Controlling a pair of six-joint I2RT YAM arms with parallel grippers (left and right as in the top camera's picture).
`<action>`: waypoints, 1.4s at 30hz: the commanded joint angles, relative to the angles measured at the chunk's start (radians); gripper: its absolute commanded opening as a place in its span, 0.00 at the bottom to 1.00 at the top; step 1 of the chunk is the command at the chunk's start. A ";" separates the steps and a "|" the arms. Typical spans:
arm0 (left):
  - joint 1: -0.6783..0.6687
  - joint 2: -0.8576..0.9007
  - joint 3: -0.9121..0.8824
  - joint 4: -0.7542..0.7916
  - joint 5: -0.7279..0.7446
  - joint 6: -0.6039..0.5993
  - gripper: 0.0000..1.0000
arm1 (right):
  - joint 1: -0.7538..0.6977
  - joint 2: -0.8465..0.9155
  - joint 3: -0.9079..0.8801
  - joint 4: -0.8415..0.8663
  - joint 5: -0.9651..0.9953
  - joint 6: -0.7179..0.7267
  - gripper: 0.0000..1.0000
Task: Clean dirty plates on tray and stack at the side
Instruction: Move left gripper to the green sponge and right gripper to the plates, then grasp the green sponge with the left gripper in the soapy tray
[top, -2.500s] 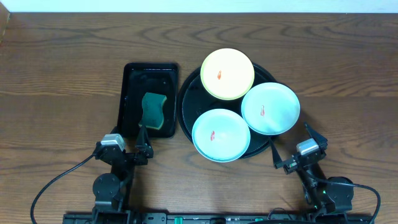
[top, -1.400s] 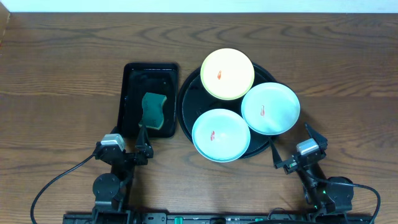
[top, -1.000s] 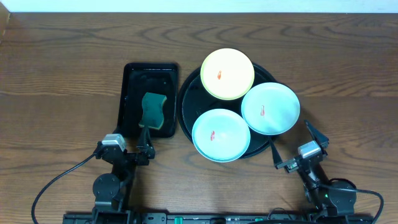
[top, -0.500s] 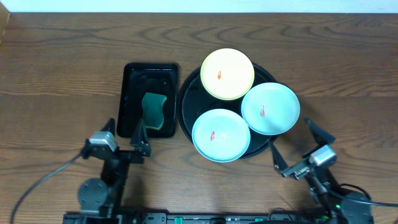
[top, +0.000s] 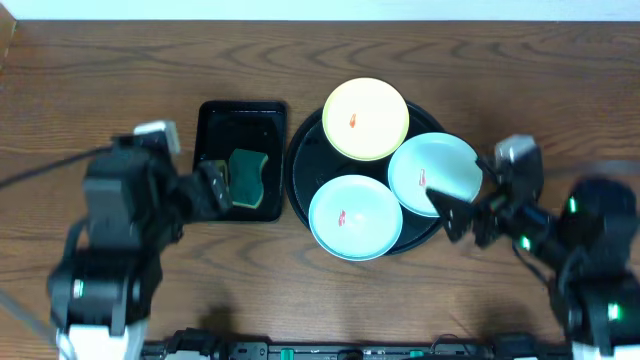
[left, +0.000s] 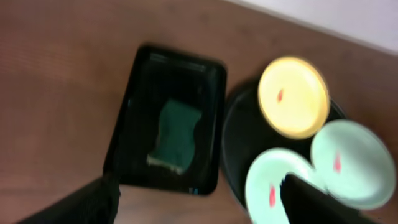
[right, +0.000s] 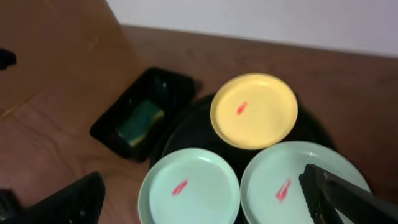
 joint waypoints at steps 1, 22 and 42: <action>0.005 0.086 0.023 -0.041 0.013 -0.004 0.84 | -0.003 0.104 0.063 -0.017 -0.014 0.003 0.99; -0.032 0.623 -0.058 0.075 0.010 0.006 0.71 | -0.002 0.258 0.062 -0.085 -0.197 0.115 0.98; -0.049 0.956 -0.058 0.336 -0.111 0.198 0.36 | -0.002 0.259 0.062 -0.117 -0.196 0.114 0.96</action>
